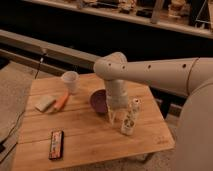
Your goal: Knock the bottle over
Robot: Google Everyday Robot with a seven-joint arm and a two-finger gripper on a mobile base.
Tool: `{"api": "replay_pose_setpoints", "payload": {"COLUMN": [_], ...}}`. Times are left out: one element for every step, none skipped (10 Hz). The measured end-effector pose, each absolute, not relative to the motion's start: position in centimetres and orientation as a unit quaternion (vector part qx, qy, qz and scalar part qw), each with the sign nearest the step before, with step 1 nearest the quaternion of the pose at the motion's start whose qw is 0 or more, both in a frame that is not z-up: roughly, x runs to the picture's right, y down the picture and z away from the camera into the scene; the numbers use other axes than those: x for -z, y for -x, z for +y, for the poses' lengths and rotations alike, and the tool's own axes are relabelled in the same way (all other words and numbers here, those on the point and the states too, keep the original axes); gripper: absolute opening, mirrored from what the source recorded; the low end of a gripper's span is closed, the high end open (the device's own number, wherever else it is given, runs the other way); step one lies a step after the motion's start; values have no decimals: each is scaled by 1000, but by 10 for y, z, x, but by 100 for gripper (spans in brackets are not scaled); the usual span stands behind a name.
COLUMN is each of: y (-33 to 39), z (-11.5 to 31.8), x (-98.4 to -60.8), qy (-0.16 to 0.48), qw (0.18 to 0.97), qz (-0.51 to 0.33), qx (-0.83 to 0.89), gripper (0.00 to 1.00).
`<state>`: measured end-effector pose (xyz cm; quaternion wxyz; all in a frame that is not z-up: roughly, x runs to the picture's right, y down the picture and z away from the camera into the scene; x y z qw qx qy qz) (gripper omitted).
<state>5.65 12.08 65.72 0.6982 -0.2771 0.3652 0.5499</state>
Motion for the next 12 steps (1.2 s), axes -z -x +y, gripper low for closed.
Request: {"api": "replay_pose_setpoints", "payload": {"y": [-43,-36,-28,-22,-19,-18,-17,-16,-15,-15,-14,-14], "z": [104,100,96,95,97,101,105,108,111,113,115,114], "x": [-663,-664,-663,-660,-658,-655,-652,-650,-649,-648,-647,-647], "qy": [251,243,232,225,223,222,222,222,224,225,228,227], "qw": [729,739,753,762,765,766,767,766,765,764,763,763], "qz": [326,311,290,276,271,269,268,267,267,266,266,266], "qx": [-547,-546,-543,-541,-540,-540,-540,-541,-542,-542,-543,-543], "gripper": [65,65,65,65,65,65,65,65,65,65,65,65]}}
